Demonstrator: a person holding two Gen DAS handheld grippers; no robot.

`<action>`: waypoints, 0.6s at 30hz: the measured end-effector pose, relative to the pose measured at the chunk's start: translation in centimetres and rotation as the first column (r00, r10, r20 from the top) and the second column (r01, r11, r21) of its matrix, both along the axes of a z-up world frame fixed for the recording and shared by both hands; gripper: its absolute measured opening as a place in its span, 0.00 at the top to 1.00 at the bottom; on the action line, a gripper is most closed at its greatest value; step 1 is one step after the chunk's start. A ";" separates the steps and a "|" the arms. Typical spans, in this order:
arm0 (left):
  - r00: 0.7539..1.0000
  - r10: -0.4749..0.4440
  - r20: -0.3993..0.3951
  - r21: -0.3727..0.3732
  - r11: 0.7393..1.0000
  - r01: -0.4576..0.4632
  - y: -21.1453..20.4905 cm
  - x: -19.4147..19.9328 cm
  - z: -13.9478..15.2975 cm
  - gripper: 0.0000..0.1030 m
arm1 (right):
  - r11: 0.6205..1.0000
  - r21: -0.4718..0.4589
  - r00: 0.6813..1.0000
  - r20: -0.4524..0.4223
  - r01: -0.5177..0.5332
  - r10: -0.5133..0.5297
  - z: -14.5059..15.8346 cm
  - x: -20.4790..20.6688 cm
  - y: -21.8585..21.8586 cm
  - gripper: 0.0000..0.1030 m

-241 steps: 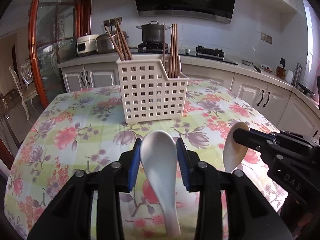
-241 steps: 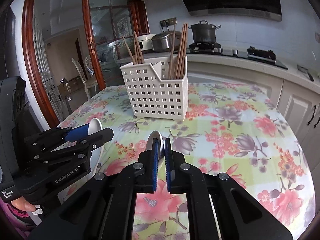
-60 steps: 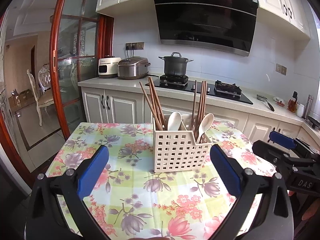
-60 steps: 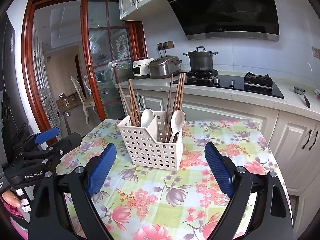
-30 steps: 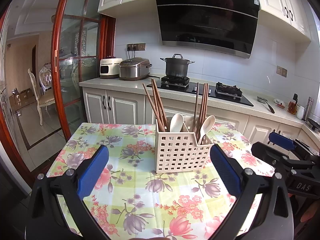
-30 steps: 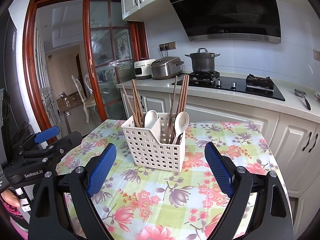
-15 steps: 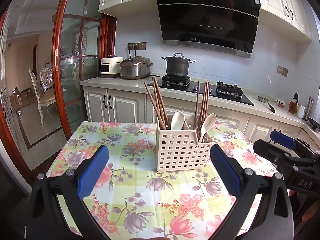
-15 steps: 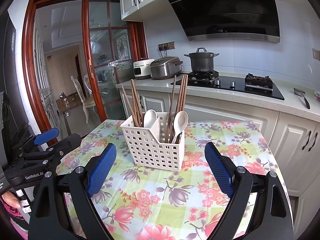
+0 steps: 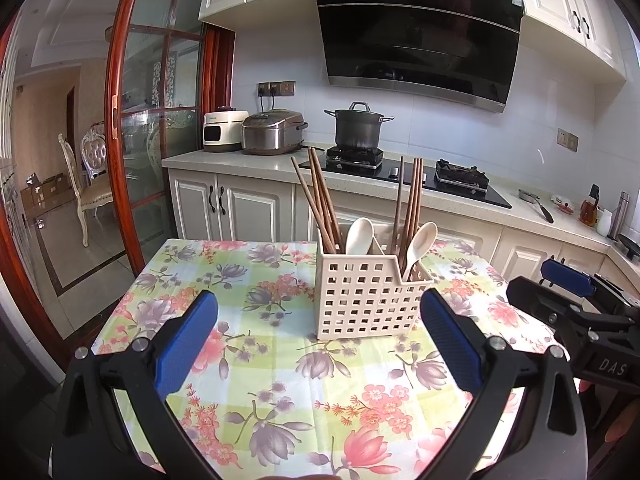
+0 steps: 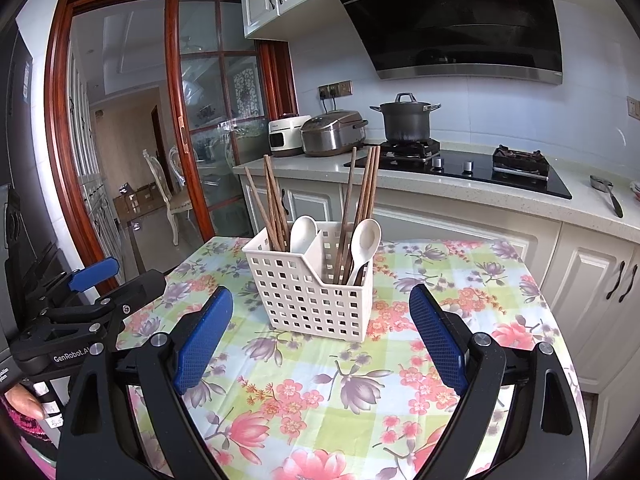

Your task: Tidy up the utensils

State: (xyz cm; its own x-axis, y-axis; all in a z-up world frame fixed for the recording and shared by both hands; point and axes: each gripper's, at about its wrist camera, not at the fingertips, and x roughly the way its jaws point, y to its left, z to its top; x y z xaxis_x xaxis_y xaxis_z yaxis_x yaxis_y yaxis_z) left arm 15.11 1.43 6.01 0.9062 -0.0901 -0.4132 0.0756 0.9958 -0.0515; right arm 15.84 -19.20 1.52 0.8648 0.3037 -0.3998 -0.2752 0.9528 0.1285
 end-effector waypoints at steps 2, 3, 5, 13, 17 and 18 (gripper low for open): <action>1.000 0.003 -0.002 0.001 1.000 -0.003 0.1 0.0 -0.1 0.05 | 1.000 -0.002 1.000 -0.001 -0.003 0.003 -0.1 0.1 0.1 0.18; 1.000 0.005 -0.003 0.001 1.000 -0.005 0.1 0.0 -0.1 0.05 | 1.000 -0.002 1.000 -0.003 -0.003 0.003 -0.1 0.1 0.2 0.18; 1.000 0.006 -0.008 0.001 1.000 -0.006 0.2 0.1 -0.2 0.05 | 1.000 -0.003 1.000 -0.005 -0.002 0.002 -0.2 0.1 0.2 0.18; 1.000 0.015 -0.007 0.006 1.000 -0.015 0.1 0.4 -0.2 0.05 | 1.000 0.001 1.000 -0.006 0.003 -0.003 -0.2 0.1 0.1 0.18; 1.000 0.015 -0.012 0.002 1.000 -0.015 0.1 0.5 -0.3 0.05 | 1.000 0.002 1.000 -0.006 0.004 -0.004 -0.3 0.1 0.1 0.18; 1.000 0.014 -0.012 0.004 1.000 -0.014 0.0 0.5 -0.3 0.05 | 1.000 0.003 1.000 -0.005 0.006 -0.006 -0.3 0.1 0.1 0.18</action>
